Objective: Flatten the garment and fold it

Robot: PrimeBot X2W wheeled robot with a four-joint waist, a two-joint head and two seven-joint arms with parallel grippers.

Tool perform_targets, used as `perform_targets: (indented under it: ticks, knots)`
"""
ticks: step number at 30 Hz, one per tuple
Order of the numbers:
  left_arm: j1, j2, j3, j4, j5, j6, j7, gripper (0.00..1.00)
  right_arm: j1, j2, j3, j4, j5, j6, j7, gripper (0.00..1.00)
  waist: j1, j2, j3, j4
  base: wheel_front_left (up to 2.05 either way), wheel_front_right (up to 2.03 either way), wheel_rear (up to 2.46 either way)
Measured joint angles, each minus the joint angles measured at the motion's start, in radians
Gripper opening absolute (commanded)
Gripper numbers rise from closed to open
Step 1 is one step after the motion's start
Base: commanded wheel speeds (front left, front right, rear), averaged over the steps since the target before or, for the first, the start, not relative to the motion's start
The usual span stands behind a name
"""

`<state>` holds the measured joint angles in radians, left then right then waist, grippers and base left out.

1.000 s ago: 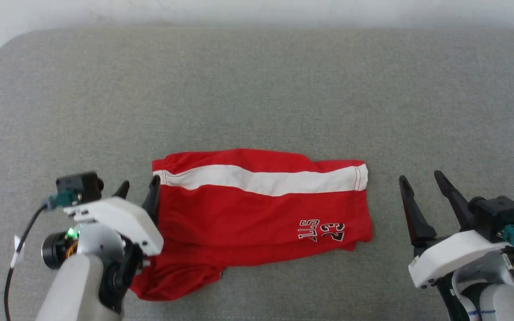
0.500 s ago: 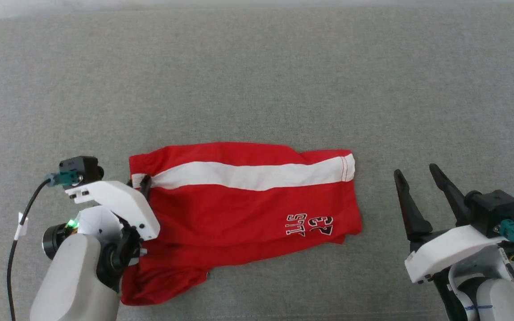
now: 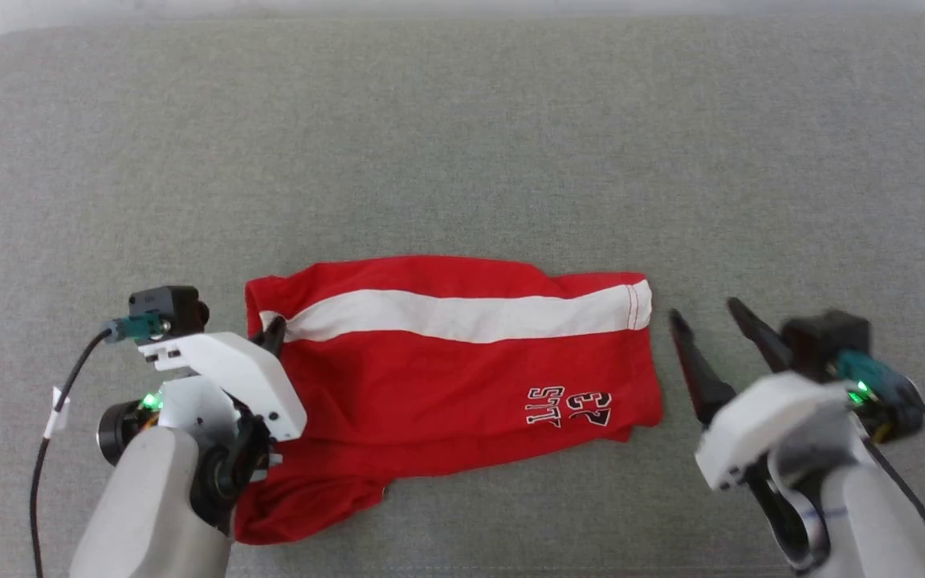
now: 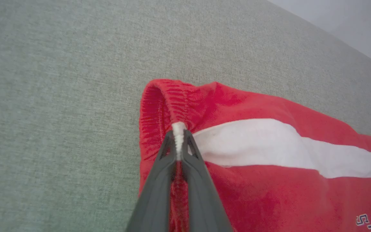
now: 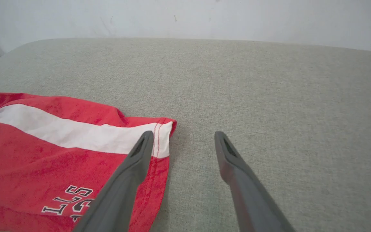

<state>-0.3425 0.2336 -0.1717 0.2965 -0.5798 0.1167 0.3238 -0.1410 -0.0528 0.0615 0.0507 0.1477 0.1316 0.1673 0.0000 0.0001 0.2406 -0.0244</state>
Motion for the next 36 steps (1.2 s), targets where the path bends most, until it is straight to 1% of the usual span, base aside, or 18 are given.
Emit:
perform_targets:
  ticks: [7,10,14,15,16,17,18,19,24,26,29,32,34,36]
  knots:
    - [0.009,-0.014,-0.010,-0.020,-0.001,0.001,-0.005,0.00,-0.157,0.000,0.063,0.194,0.085,0.000,0.130,1.00,0.0000,0.0000,0.025,0.020,0.00,0.00,0.00]
    - [0.008,-0.017,-0.015,-0.021,-0.002,0.001,-0.007,0.00,-0.197,0.001,0.091,0.231,0.107,0.000,0.169,1.00,0.0001,0.0000,0.036,0.031,0.00,0.00,0.00]
    - [0.005,-0.018,-0.016,-0.021,-0.002,0.001,-0.009,0.00,-0.218,0.001,0.105,0.258,0.108,0.000,0.201,1.00,0.0001,0.0000,0.047,0.041,0.00,0.00,0.00]
    - [0.005,-0.018,-0.016,-0.021,-0.002,0.001,-0.011,0.00,-0.220,0.001,0.105,0.263,0.107,0.000,0.202,0.82,0.0001,0.0000,0.049,0.042,0.00,0.00,0.00]
    - [0.004,-0.018,-0.016,-0.021,-0.003,0.001,-0.013,0.00,-0.223,0.001,0.105,0.267,0.104,0.000,0.202,0.50,0.0001,0.0000,0.051,0.043,0.00,0.00,0.00]
    - [0.004,-0.018,-0.017,-0.021,-0.004,0.001,-0.015,0.00,-0.224,0.001,0.108,0.270,0.097,0.000,0.202,0.39,0.0001,0.0000,0.052,0.044,0.00,0.00,0.00]
    - [0.004,-0.018,-0.017,-0.021,-0.007,0.001,-0.016,0.00,-0.225,0.001,0.108,0.270,0.097,0.000,0.198,0.24,0.0001,0.0001,0.052,0.045,0.00,0.00,0.00]
    - [0.004,-0.018,-0.017,-0.021,-0.011,0.001,-0.016,0.00,-0.226,0.001,0.108,0.270,0.097,0.000,0.191,0.00,0.0001,0.0000,0.052,0.045,0.00,0.00,0.00]
    - [0.003,-0.015,-0.013,-0.020,-0.019,-0.005,-0.041,0.00,-0.231,0.001,0.112,0.263,0.100,0.000,0.146,0.00,0.0001,0.0000,0.041,0.041,0.00,0.00,0.00]
    - [0.001,-0.010,-0.012,-0.024,-0.021,-0.018,-0.049,0.00,-0.241,0.001,0.111,0.258,0.107,0.000,0.137,0.00,0.0000,0.0000,0.034,0.038,0.00,0.00,0.00]
    - [-0.022,-0.007,-0.001,-0.047,-0.058,-0.055,-0.046,0.00,-0.269,0.001,0.111,0.246,0.107,0.000,0.132,0.00,0.0000,0.0000,0.029,0.032,0.00,0.00,0.00]
    - [-0.079,-0.006,0.020,-0.088,-0.124,-0.099,-0.012,0.00,-0.327,0.001,0.107,0.226,0.080,0.000,0.149,0.00,0.0000,0.0000,0.033,0.027,0.00,0.00,0.00]
    - [-0.135,0.005,0.034,-0.114,-0.157,-0.117,0.020,0.00,-0.381,0.001,0.101,0.209,0.066,0.000,0.165,0.00,0.0001,0.0000,0.041,0.024,0.00,0.00,0.00]
    - [-0.198,0.024,0.049,-0.136,-0.179,-0.125,0.053,0.00,-0.446,0.001,0.097,0.195,0.050,0.000,0.184,0.00,0.0000,0.0000,0.052,0.021,0.00,0.00,0.00]
